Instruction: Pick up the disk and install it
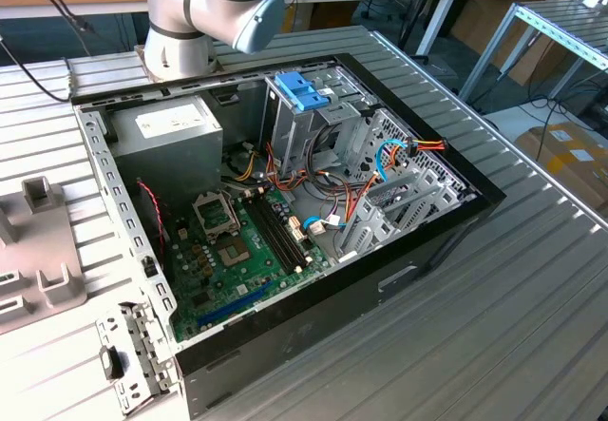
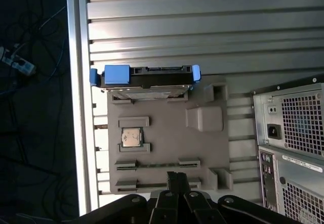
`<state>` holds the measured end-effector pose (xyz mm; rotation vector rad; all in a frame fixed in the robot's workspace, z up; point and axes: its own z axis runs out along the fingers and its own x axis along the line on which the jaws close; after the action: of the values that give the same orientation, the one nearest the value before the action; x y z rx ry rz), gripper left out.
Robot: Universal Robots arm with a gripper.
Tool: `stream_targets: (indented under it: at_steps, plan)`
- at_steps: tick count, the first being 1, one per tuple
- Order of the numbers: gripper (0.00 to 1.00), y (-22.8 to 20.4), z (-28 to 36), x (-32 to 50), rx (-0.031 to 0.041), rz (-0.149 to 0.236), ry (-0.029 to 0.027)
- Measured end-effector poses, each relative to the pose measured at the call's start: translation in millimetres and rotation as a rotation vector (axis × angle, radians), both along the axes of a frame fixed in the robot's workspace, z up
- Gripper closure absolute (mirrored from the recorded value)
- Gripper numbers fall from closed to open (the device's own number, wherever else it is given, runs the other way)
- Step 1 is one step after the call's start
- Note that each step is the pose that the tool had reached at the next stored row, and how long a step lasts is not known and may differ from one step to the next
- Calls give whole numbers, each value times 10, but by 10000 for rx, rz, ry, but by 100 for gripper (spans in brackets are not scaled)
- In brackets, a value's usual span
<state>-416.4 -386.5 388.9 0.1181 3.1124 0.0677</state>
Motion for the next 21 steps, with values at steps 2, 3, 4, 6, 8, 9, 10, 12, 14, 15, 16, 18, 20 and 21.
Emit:
stream_targets:
  at_steps: [2, 3, 4, 6, 8, 9, 10, 12, 14, 15, 16, 18, 20, 21]
  plan:
    - [89, 10, 0, -10, -1, 0, 2]
    - [89, 16, -1, -16, -1, 0, 3]
    - [89, 21, -3, -22, 0, 1, 0]
    - [89, 26, -4, -31, 0, 1, 1]
    - [89, 36, -6, -50, -1, 0, 1]
    - [89, 39, -7, -57, 0, 1, 1]
    - [89, 41, -8, -60, 0, 1, 0]
    - [89, 47, -9, -69, 0, 1, 0]
    - [89, 54, -10, -83, 0, 1, 1]
    - [89, 57, -11, -89, 0, 1, 0]
    - [89, 59, -11, -95, 0, 1, 0]
    - [89, 67, -12, -112, 0, 1, 1]
    - [89, 74, -13, -124, 0, 1, 0]
    - [89, 77, -14, -129, 0, 1, 0]
